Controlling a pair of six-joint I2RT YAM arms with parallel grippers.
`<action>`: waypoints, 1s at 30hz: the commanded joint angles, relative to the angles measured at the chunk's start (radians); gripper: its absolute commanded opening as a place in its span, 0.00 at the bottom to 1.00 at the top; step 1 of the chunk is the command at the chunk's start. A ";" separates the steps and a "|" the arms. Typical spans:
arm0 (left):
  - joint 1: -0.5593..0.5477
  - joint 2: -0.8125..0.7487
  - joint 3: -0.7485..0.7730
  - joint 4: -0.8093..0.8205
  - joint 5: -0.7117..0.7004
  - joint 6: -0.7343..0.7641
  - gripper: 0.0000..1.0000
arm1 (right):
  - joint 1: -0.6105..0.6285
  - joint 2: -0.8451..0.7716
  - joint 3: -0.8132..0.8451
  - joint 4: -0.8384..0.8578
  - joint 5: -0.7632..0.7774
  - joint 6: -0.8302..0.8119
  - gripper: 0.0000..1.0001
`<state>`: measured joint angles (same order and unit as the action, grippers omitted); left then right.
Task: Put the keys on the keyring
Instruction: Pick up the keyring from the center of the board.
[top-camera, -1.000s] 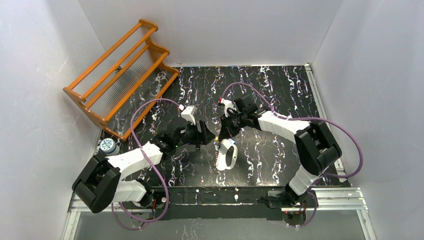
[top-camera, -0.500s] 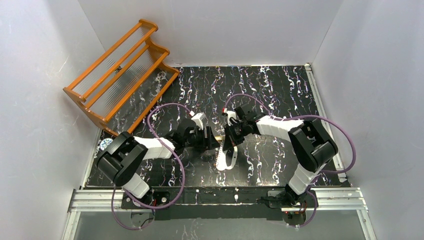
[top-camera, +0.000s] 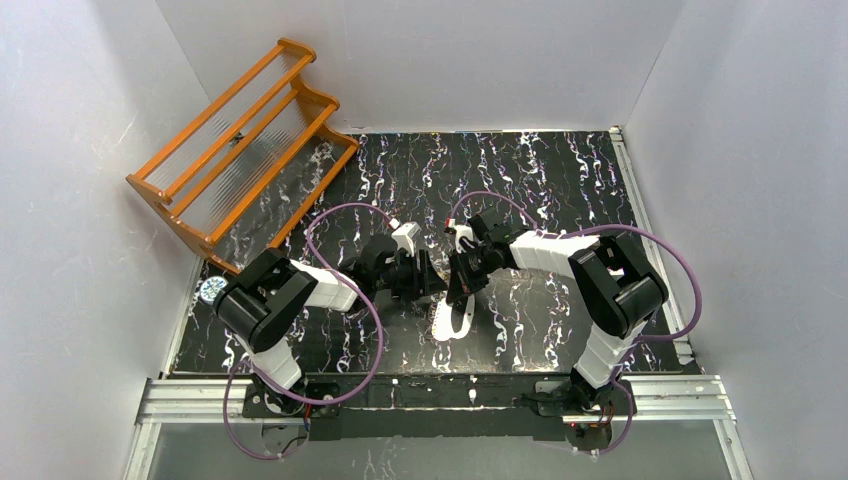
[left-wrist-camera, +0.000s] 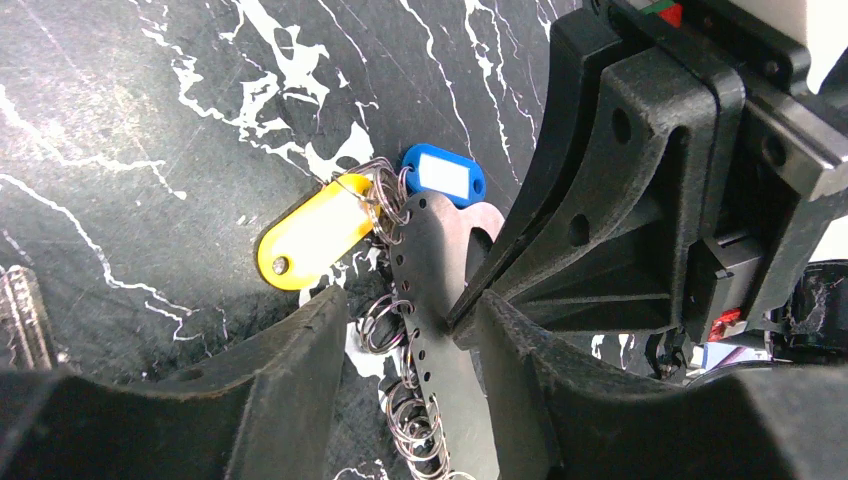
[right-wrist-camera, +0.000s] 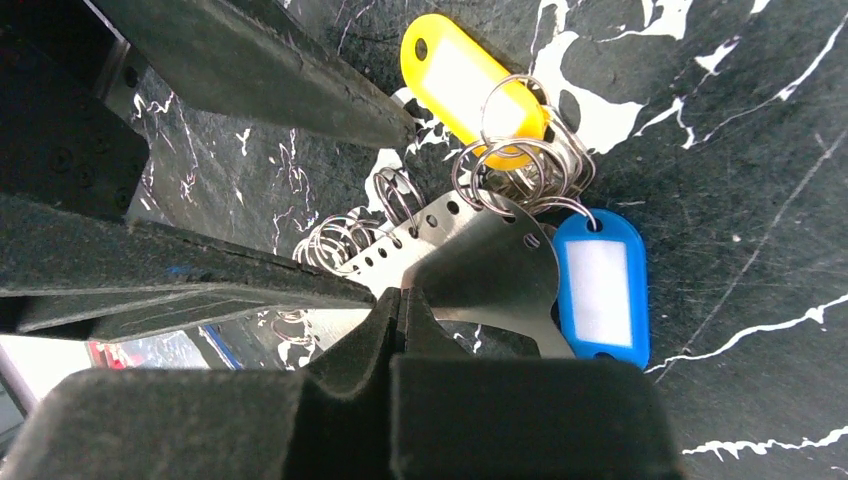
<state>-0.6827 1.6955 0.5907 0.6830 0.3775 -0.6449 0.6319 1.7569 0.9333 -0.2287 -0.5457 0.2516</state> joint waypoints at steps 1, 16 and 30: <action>-0.011 0.047 -0.012 0.016 0.051 -0.006 0.47 | -0.003 0.039 -0.013 0.000 0.066 -0.012 0.01; -0.012 0.015 -0.071 0.054 0.034 -0.038 0.20 | -0.003 0.029 0.003 -0.016 0.072 -0.020 0.01; -0.012 -0.012 -0.061 0.074 -0.033 -0.064 0.00 | -0.002 -0.020 -0.001 -0.019 0.067 -0.044 0.01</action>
<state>-0.6899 1.7180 0.5297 0.7776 0.3664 -0.7181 0.6289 1.7592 0.9348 -0.2291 -0.5510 0.2535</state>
